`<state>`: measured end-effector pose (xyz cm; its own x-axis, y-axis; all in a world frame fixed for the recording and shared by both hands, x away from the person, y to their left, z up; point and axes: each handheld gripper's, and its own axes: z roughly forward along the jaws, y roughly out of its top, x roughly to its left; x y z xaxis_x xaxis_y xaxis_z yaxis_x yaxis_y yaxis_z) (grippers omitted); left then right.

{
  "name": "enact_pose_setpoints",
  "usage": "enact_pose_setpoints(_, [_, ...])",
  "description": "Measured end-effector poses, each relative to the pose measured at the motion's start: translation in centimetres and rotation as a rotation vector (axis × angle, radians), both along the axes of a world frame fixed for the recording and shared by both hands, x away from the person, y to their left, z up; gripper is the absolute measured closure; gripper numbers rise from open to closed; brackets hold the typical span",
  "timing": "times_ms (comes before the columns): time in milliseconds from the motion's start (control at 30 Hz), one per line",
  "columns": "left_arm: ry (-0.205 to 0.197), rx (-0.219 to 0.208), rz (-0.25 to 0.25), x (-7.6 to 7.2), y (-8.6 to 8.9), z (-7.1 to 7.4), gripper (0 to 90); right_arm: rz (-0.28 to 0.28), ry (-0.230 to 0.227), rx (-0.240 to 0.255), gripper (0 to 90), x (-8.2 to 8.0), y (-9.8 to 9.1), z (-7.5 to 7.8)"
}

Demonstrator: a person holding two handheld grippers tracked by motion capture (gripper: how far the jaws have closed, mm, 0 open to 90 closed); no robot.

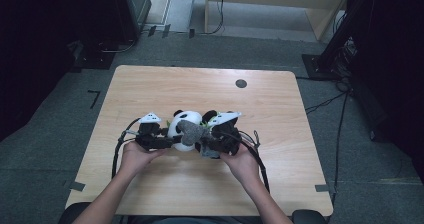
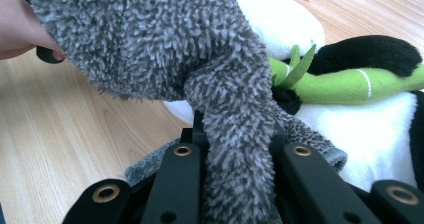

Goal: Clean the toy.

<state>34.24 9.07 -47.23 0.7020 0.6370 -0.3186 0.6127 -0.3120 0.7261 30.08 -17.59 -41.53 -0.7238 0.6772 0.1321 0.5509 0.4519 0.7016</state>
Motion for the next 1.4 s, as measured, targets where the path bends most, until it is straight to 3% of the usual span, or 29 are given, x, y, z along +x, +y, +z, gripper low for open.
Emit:
enact_pose_setpoints(133, [-0.004,0.017,-0.052,0.6,0.4,0.6,31.1,0.001,0.014,0.01,78.2,0.1,-0.2,0.0])
enact_pose_setpoints(333, [-0.114,0.004,-0.133,1.7,1.3,1.8,27.7,0.012,0.03,0.026,78.2,0.5,-0.6,0.1])
enact_pose_setpoints(400, [-0.111,-0.027,-0.164,2.3,1.6,1.9,27.7,0.018,0.035,0.025,78.1,0.6,-0.7,0.2])
enact_pose_setpoints(433, [-0.104,-0.029,-0.186,2.6,1.6,1.7,27.3,0.022,0.035,0.027,78.1,0.6,-0.8,0.2])
enact_pose_setpoints(500, [-0.095,0.015,-0.23,3.1,1.0,1.0,26.6,0.033,0.04,0.03,78.1,0.7,-0.9,0.2])
enact_pose_setpoints(567, [-0.109,0.005,-0.262,3.4,0.8,0.2,23.1,0.039,0.048,0.031,78.1,0.9,-0.9,0.2])
enact_pose_setpoints(667, [-0.121,-0.014,-0.269,3.8,0.6,-0.5,16.1,0.048,0.049,0.034,78.1,1.1,-1.1,0.2])
enact_pose_setpoints(800, [-0.105,0.01,-0.315,3.9,-0.3,-1.8,2.7,0.061,0.068,0.055,78.0,1.5,-1.1,-0.1])
enact_pose_setpoints(867, [-0.146,0.047,-0.328,3.5,-0.9,-1.9,1.1,0.064,0.073,0.056,78.0,1.6,-1.0,-0.1])
enact_pose_setpoints(933, [-0.133,0.039,-0.306,3.5,-1.0,-1.9,3.1,0.063,0.069,0.053,78.0,1.7,-1.0,-0.1])
enact_pose_setpoints(1067, [-0.154,0.029,-0.253,2.9,-1.1,-2.0,21.1,0.049,0.065,0.063,77.9,2.0,-1.2,-0.2])
enact_pose_setpoints(1200, [-0.129,0.033,-0.204,2.6,-1.2,-1.2,40.0,0.019,0.048,0.069,77.9,2.0,-1.6,0.0])
enact_pose_setpoints(1300, [-0.111,0.027,-0.169,2.4,-1.3,-0.6,47.9,-0.016,0.034,0.087,77.9,1.9,-2.1,0.6])
enact_pose_setpoints(1400, [-0.114,0.021,-0.13,1.9,-1.6,0.2,50.2,-0.043,-0.023,0.084,77.9,1.3,-2.3,2.2])
